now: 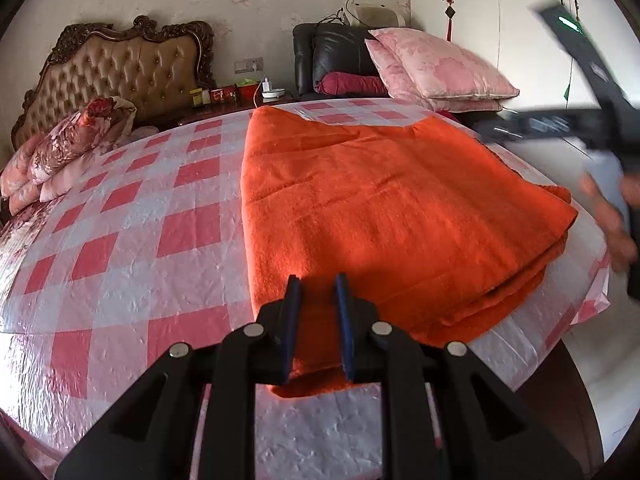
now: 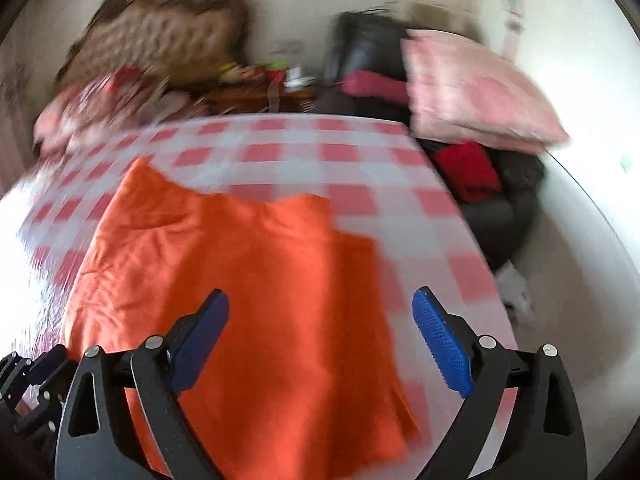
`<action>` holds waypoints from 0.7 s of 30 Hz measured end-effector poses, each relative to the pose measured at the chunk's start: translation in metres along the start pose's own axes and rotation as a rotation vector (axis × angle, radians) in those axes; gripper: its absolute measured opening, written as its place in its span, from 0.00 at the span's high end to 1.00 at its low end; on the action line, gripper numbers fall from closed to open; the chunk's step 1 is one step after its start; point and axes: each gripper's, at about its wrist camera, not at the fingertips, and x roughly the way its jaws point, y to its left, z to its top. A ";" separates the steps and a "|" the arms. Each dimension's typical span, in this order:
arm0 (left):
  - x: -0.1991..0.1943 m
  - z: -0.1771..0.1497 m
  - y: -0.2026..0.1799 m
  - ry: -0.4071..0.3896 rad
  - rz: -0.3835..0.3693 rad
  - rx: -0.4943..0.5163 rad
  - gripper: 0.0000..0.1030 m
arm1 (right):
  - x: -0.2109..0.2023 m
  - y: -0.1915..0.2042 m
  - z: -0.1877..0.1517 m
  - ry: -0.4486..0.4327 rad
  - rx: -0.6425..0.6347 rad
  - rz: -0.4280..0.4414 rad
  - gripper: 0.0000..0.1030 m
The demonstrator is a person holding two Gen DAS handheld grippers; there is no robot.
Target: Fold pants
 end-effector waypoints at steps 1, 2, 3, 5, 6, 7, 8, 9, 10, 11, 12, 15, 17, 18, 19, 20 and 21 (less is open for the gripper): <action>0.000 0.000 0.000 0.000 -0.003 0.000 0.82 | 0.008 0.008 0.010 0.012 -0.029 -0.014 0.13; 0.000 -0.001 0.001 -0.002 -0.006 0.001 0.82 | 0.017 0.014 0.020 0.023 -0.050 -0.009 0.13; 0.000 -0.001 0.001 -0.003 -0.010 0.004 0.82 | 0.025 0.016 0.025 0.037 -0.067 -0.016 0.13; -0.001 -0.002 0.001 -0.002 -0.012 0.013 0.81 | 0.060 0.013 0.033 0.132 -0.121 -0.164 0.14; -0.001 -0.003 0.001 -0.003 -0.014 0.015 0.81 | 0.070 0.007 0.033 0.162 -0.127 -0.207 0.14; -0.001 -0.003 0.002 -0.003 -0.018 0.013 0.81 | 0.077 -0.004 0.031 0.174 -0.106 -0.216 0.13; -0.001 -0.003 0.002 -0.003 -0.022 0.013 0.81 | 0.078 -0.015 0.030 0.180 -0.060 -0.176 0.13; 0.000 -0.003 0.003 -0.004 -0.021 0.015 0.81 | 0.076 -0.026 0.029 0.187 -0.009 -0.149 0.13; 0.000 -0.002 0.003 -0.004 -0.016 0.019 0.80 | 0.071 -0.029 0.029 0.169 -0.006 -0.162 0.13; 0.000 -0.001 0.002 0.000 -0.002 0.024 0.76 | 0.067 -0.028 0.029 0.152 -0.013 -0.182 0.13; -0.001 0.000 0.000 0.006 0.029 0.029 0.71 | 0.058 -0.027 0.029 0.111 -0.018 -0.221 0.13; -0.012 0.009 0.003 -0.009 0.011 -0.016 0.71 | 0.022 -0.024 0.026 0.004 0.035 -0.169 0.12; -0.017 0.022 0.002 -0.029 -0.007 -0.034 0.71 | 0.006 -0.012 0.026 -0.044 0.034 -0.105 0.12; -0.016 0.030 -0.003 -0.032 -0.013 -0.026 0.71 | 0.003 -0.001 0.028 -0.061 0.003 -0.086 0.12; -0.014 0.035 -0.007 -0.031 -0.016 -0.019 0.71 | 0.002 0.007 0.030 -0.066 -0.025 -0.079 0.12; -0.012 0.038 -0.012 -0.029 -0.019 -0.013 0.71 | 0.003 0.016 0.032 -0.066 -0.055 -0.074 0.12; -0.006 0.042 -0.020 -0.017 -0.036 -0.003 0.71 | 0.008 0.025 0.035 -0.058 -0.079 -0.066 0.12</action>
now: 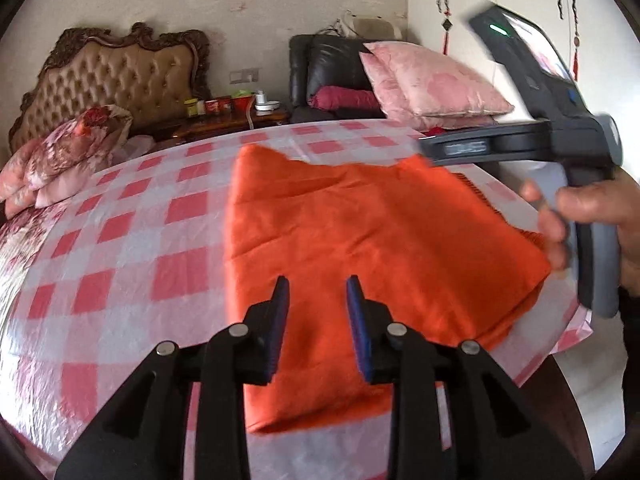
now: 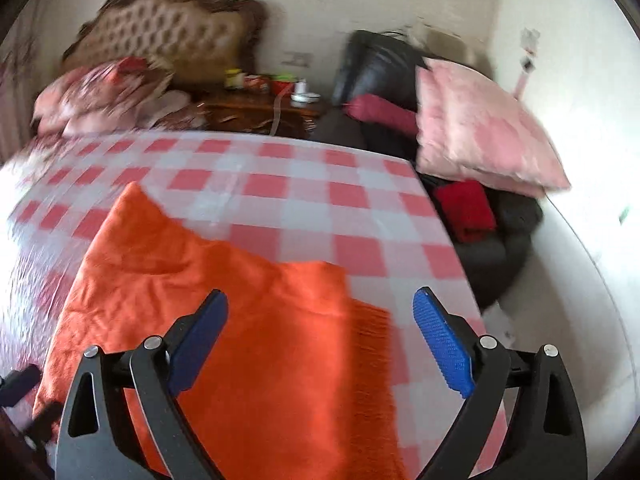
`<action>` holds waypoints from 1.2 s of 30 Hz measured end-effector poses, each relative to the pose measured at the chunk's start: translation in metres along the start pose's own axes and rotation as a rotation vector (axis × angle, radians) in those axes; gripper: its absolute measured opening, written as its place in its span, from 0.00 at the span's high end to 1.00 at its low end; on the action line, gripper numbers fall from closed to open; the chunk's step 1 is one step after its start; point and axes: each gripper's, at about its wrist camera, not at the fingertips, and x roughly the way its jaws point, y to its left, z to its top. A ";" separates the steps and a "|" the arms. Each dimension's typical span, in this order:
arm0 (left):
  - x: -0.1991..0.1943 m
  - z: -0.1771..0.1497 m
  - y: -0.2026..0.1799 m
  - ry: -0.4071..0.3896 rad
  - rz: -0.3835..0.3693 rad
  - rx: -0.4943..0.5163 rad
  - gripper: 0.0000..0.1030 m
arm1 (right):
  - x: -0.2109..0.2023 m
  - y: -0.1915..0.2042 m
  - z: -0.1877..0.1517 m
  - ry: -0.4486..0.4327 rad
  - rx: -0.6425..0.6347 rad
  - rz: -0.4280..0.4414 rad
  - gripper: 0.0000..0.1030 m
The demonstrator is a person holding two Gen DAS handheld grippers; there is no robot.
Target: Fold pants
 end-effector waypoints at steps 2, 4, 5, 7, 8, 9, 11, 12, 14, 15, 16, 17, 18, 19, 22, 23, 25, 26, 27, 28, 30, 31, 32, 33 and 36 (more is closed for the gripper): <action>0.009 0.002 -0.012 0.023 -0.020 0.006 0.71 | 0.017 0.014 0.007 0.044 -0.031 0.008 0.12; 0.017 0.000 -0.019 0.051 -0.045 0.015 0.71 | 0.047 0.021 0.007 0.152 -0.046 -0.001 0.12; 0.022 -0.003 -0.022 0.074 -0.053 0.025 0.71 | 0.059 0.021 0.005 0.203 -0.045 -0.023 0.12; 0.027 -0.009 -0.023 0.083 -0.037 0.033 0.71 | 0.076 0.006 0.000 0.258 0.037 -0.006 0.12; 0.027 -0.010 -0.023 0.080 -0.034 0.032 0.71 | 0.076 -0.001 -0.001 0.268 0.081 0.000 0.12; 0.026 -0.010 -0.023 0.080 -0.031 0.035 0.71 | 0.067 -0.006 -0.001 0.249 0.103 -0.037 0.12; 0.024 -0.008 -0.020 0.068 -0.039 0.022 0.71 | 0.044 -0.005 -0.005 0.167 0.097 -0.046 0.12; 0.021 -0.005 -0.016 0.048 -0.060 0.000 0.71 | 0.020 -0.004 -0.012 0.118 0.105 -0.030 0.12; 0.020 0.003 -0.012 0.025 -0.052 -0.004 0.71 | -0.009 -0.001 -0.030 0.066 0.112 -0.031 0.12; 0.023 0.009 -0.007 0.032 -0.054 -0.021 0.71 | -0.019 0.004 -0.040 0.052 0.101 -0.042 0.12; 0.028 0.014 -0.001 0.046 -0.066 -0.046 0.71 | -0.027 0.008 -0.049 0.042 0.094 -0.049 0.11; 0.032 0.017 0.002 0.057 -0.070 -0.062 0.71 | -0.033 0.012 -0.061 0.042 0.091 -0.058 0.11; 0.040 0.023 0.006 0.065 -0.064 -0.059 0.71 | -0.035 0.015 -0.071 0.054 0.090 -0.065 0.11; 0.045 0.026 0.007 0.074 -0.057 -0.043 0.71 | -0.034 0.017 -0.078 0.062 0.089 -0.068 0.11; 0.066 0.029 0.005 0.155 -0.064 0.005 0.70 | -0.024 0.019 -0.098 0.090 0.083 -0.078 0.11; 0.069 0.030 0.004 0.160 -0.053 0.019 0.68 | -0.023 0.015 -0.101 0.081 0.105 -0.064 0.11; 0.071 0.031 0.008 0.163 -0.035 0.003 0.65 | -0.023 0.012 -0.102 0.090 0.121 -0.050 0.11; 0.071 0.031 0.011 0.161 -0.020 -0.010 0.64 | -0.023 0.012 -0.102 0.089 0.112 -0.053 0.11; 0.070 0.031 0.015 0.157 0.004 -0.026 0.64 | -0.023 0.014 -0.102 0.086 0.103 -0.055 0.11; 0.066 0.030 0.017 0.148 0.008 -0.035 0.64 | -0.023 0.013 -0.102 0.085 0.103 -0.054 0.11; 0.055 0.027 0.018 0.118 -0.005 -0.049 0.62 | -0.023 0.011 -0.104 0.082 0.114 -0.045 0.10; 0.051 0.024 0.018 0.115 0.000 -0.048 0.61 | -0.022 0.010 -0.105 0.080 0.119 -0.040 0.09; 0.047 0.019 0.018 0.118 0.016 -0.045 0.61 | -0.022 0.009 -0.105 0.080 0.122 -0.038 0.09; 0.045 0.014 0.020 0.124 0.025 -0.047 0.61 | -0.022 0.009 -0.105 0.079 0.121 -0.039 0.09; 0.041 -0.001 0.027 0.134 0.033 -0.061 0.53 | -0.022 0.009 -0.105 0.079 0.121 -0.040 0.09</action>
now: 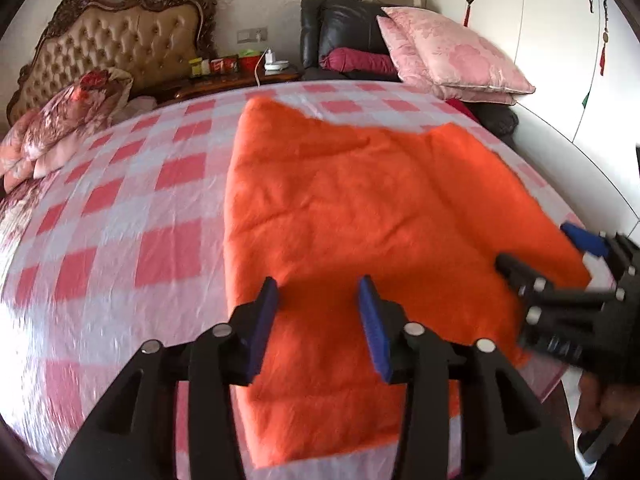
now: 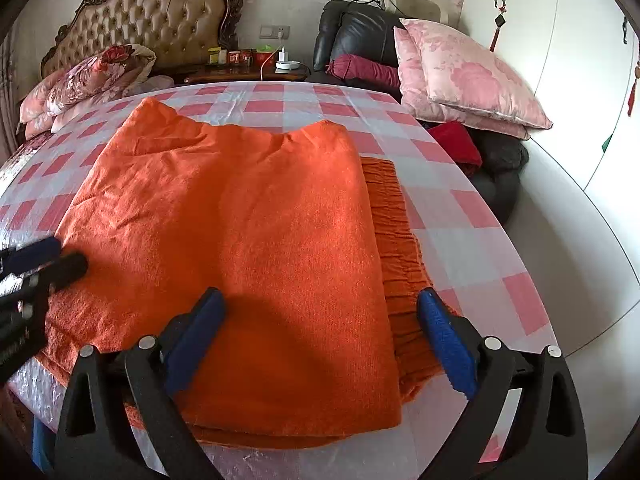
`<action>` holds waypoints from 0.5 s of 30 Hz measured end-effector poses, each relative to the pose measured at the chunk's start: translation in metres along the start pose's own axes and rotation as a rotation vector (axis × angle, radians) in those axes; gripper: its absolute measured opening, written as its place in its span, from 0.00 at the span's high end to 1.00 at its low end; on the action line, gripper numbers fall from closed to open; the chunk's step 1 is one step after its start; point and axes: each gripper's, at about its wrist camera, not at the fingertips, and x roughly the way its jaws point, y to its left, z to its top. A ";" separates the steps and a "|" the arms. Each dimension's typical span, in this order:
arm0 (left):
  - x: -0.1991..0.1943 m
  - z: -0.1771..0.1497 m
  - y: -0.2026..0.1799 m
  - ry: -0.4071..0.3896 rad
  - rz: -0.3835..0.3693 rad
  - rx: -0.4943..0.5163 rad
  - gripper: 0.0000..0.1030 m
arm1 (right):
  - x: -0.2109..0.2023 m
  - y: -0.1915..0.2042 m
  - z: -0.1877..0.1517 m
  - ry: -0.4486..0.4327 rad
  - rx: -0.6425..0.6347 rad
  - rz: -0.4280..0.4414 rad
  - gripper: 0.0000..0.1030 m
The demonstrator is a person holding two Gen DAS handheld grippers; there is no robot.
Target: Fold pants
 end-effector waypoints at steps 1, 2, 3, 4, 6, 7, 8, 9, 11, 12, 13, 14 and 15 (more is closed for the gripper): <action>-0.001 -0.005 0.003 -0.004 0.006 0.000 0.51 | 0.000 0.000 0.000 0.000 -0.001 0.000 0.09; -0.002 -0.007 0.005 -0.008 0.009 -0.002 0.49 | 0.000 0.000 0.000 -0.002 -0.003 0.002 0.09; -0.005 -0.010 0.008 -0.011 0.013 -0.013 0.48 | 0.000 0.000 0.000 -0.002 -0.003 0.004 0.09; -0.008 -0.012 0.010 -0.010 0.016 -0.021 0.48 | 0.000 0.000 0.000 -0.001 0.000 0.006 0.09; -0.013 -0.017 0.012 -0.008 0.023 -0.024 0.46 | 0.000 0.000 0.000 0.000 0.003 0.008 0.09; -0.015 -0.019 0.013 -0.008 0.024 -0.025 0.46 | 0.000 0.001 -0.001 -0.001 0.003 0.007 0.08; -0.017 -0.022 0.014 -0.008 0.025 -0.028 0.46 | 0.000 0.001 -0.001 -0.002 0.003 0.006 0.08; -0.019 -0.024 0.014 -0.009 0.030 -0.026 0.45 | 0.000 0.000 0.000 -0.001 0.003 0.008 0.08; -0.024 -0.026 0.013 -0.013 0.046 -0.017 0.43 | 0.000 0.000 0.000 0.000 0.004 0.009 0.08; -0.027 -0.028 0.013 -0.016 0.052 -0.016 0.43 | -0.001 0.000 0.000 -0.003 0.008 0.009 0.08; -0.030 -0.028 0.013 -0.018 0.055 -0.017 0.43 | -0.002 -0.001 -0.001 -0.006 0.010 0.007 0.08; -0.032 -0.028 0.013 -0.021 0.058 -0.018 0.43 | -0.003 -0.002 -0.002 -0.008 0.013 0.002 0.08; -0.036 -0.029 0.014 -0.025 0.062 -0.019 0.43 | -0.006 -0.004 -0.003 -0.012 0.020 -0.002 0.08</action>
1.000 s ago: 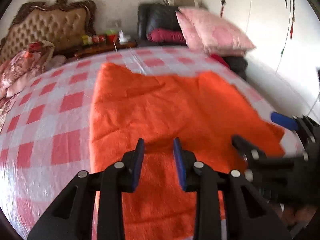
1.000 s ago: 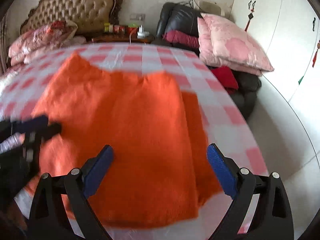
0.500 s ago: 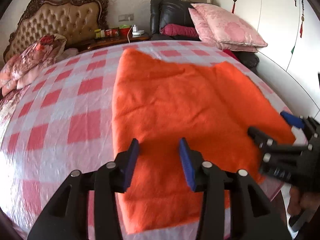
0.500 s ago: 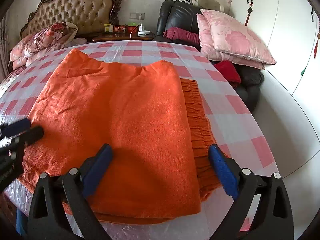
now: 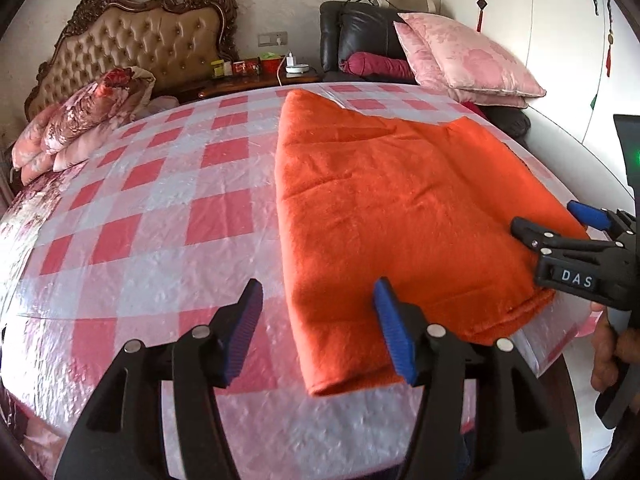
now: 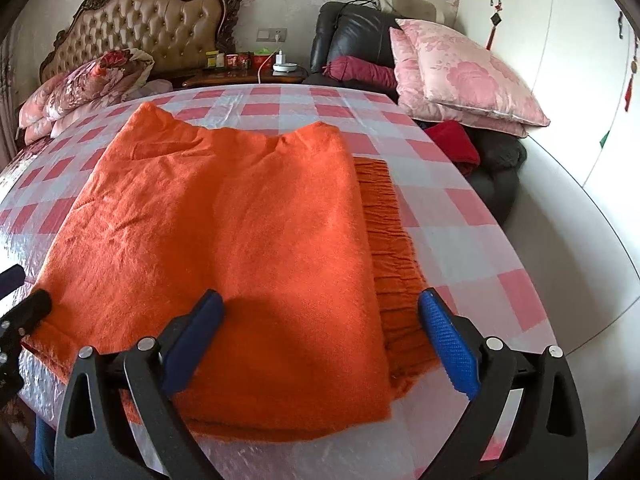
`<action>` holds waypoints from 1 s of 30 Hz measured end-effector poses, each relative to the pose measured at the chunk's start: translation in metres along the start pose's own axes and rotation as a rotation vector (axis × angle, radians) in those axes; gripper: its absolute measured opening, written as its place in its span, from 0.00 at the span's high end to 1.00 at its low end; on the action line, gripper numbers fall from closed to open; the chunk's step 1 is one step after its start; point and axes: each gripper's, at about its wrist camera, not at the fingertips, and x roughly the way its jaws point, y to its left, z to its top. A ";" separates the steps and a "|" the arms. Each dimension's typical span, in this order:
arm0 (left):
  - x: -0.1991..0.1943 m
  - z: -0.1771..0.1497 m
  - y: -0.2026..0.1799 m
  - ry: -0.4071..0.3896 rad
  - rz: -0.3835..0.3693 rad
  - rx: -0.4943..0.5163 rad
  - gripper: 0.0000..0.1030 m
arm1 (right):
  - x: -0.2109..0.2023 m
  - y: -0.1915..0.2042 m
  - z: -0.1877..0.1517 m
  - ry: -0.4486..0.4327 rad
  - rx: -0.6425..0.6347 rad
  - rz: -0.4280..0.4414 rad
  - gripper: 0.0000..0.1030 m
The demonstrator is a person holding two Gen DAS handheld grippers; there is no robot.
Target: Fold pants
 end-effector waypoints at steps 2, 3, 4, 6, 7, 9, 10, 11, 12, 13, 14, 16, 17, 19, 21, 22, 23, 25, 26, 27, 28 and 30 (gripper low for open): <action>-0.006 -0.002 0.001 -0.003 0.001 -0.004 0.43 | -0.004 -0.006 -0.002 0.001 0.010 -0.009 0.08; -0.010 -0.003 0.002 -0.006 0.000 -0.008 0.43 | -0.005 -0.009 -0.003 0.003 0.013 -0.015 0.08; -0.014 -0.005 0.002 -0.009 -0.001 -0.009 0.42 | -0.008 -0.012 -0.004 0.005 0.018 -0.023 0.08; -0.023 -0.007 0.000 -0.020 -0.010 -0.007 0.37 | -0.015 -0.019 -0.007 0.006 0.029 -0.039 0.08; -0.026 -0.007 -0.001 -0.025 -0.014 -0.007 0.35 | -0.020 -0.023 -0.009 0.005 0.036 -0.042 0.08; -0.037 -0.008 -0.006 -0.040 -0.031 -0.009 0.30 | -0.029 -0.028 -0.012 -0.001 0.043 -0.046 0.08; -0.042 -0.009 -0.008 -0.044 -0.037 -0.011 0.27 | -0.035 -0.029 -0.014 -0.004 0.043 -0.046 0.08; -0.047 -0.010 -0.011 -0.047 -0.045 -0.019 0.21 | -0.039 -0.030 -0.016 -0.007 0.044 -0.045 0.08; -0.051 -0.011 -0.015 -0.047 -0.049 -0.023 0.17 | -0.045 -0.031 -0.019 -0.009 0.045 -0.044 0.08; -0.055 -0.012 -0.018 -0.049 -0.059 -0.024 0.15 | -0.050 -0.030 -0.021 -0.010 0.044 -0.041 0.08; -0.059 -0.012 -0.022 -0.049 -0.072 -0.028 0.12 | -0.056 -0.030 -0.024 -0.011 0.041 -0.038 0.08; -0.067 -0.013 -0.027 -0.055 -0.064 -0.033 0.07 | -0.065 -0.029 -0.028 -0.015 0.034 -0.037 0.08; -0.071 -0.013 -0.030 -0.062 -0.051 -0.031 0.02 | -0.070 -0.027 -0.030 -0.017 0.028 -0.036 0.08; -0.078 -0.012 -0.034 -0.062 -0.054 -0.041 0.02 | -0.077 -0.026 -0.032 -0.018 0.026 -0.034 0.08; -0.083 -0.011 -0.034 -0.054 -0.082 -0.065 0.02 | -0.083 -0.026 -0.034 -0.018 0.031 -0.028 0.08; -0.085 -0.011 -0.034 -0.057 -0.085 -0.068 0.02 | -0.087 -0.026 -0.034 -0.023 0.031 -0.027 0.08; -0.089 -0.012 -0.035 -0.065 -0.086 -0.067 0.02 | -0.091 -0.027 -0.034 -0.030 0.031 -0.026 0.08; -0.094 -0.011 -0.036 -0.072 -0.095 -0.069 0.02 | -0.097 -0.027 -0.033 -0.038 0.031 -0.022 0.08; -0.096 -0.012 -0.036 -0.073 -0.100 -0.070 0.02 | -0.099 -0.027 -0.033 -0.042 0.031 -0.020 0.08; -0.098 -0.011 -0.037 -0.072 -0.083 -0.072 0.02 | -0.101 -0.027 -0.033 -0.045 0.030 -0.019 0.08; -0.100 -0.011 -0.039 -0.072 -0.068 -0.069 0.02 | -0.103 -0.027 -0.033 -0.046 0.029 -0.018 0.08; -0.103 -0.010 -0.040 -0.073 -0.061 -0.065 0.02 | -0.104 -0.026 -0.033 -0.046 0.029 -0.017 0.08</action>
